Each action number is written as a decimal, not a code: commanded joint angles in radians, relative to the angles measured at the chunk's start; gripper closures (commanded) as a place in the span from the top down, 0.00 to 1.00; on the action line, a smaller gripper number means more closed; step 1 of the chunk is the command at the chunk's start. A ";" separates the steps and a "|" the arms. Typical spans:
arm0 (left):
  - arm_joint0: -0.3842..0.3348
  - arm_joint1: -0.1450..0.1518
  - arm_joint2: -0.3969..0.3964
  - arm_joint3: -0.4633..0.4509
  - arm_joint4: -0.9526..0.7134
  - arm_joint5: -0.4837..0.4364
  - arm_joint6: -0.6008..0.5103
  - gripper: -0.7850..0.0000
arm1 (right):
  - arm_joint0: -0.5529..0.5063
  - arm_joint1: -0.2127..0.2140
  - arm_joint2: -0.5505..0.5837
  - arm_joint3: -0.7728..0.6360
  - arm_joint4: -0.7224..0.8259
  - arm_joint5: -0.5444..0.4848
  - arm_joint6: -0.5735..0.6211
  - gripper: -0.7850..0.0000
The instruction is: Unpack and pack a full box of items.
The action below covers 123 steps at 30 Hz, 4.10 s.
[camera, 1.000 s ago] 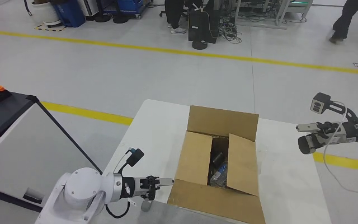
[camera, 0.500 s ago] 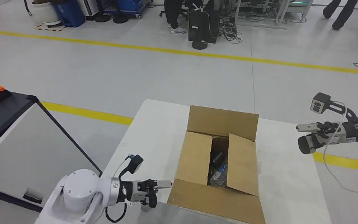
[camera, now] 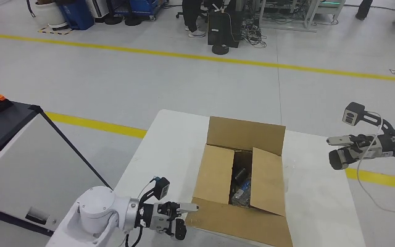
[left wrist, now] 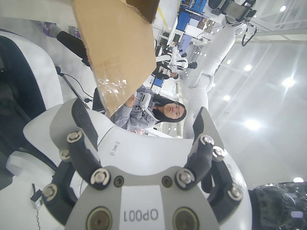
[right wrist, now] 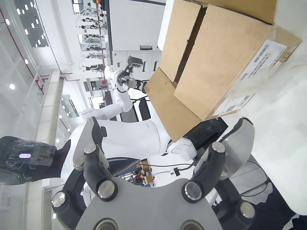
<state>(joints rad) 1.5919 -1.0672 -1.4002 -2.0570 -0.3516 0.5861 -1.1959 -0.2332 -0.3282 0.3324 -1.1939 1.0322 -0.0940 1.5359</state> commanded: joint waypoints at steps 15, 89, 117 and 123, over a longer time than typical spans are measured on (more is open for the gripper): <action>-0.070 -0.011 0.039 0.059 -0.280 -0.124 0.093 1.00 | 0.000 0.000 0.000 0.000 0.000 0.000 0.000 1.00; -0.419 -0.044 0.357 0.322 0.101 -0.143 0.464 1.00 | -0.026 -0.092 0.096 0.123 0.014 -0.062 -0.039 1.00; -0.419 -0.044 0.357 0.322 0.101 -0.143 0.464 1.00 | 0.076 -0.461 0.024 0.677 -0.028 0.201 -0.236 1.00; -0.419 -0.044 0.357 0.322 0.101 -0.143 0.464 1.00 | 0.076 -0.461 0.024 0.677 -0.028 0.201 -0.236 1.00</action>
<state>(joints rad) 1.1731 -1.1112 -1.0435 -1.7349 -0.2509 0.4431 -0.7319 -0.1571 -0.7893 0.3564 -0.5170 1.0048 0.1071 1.2999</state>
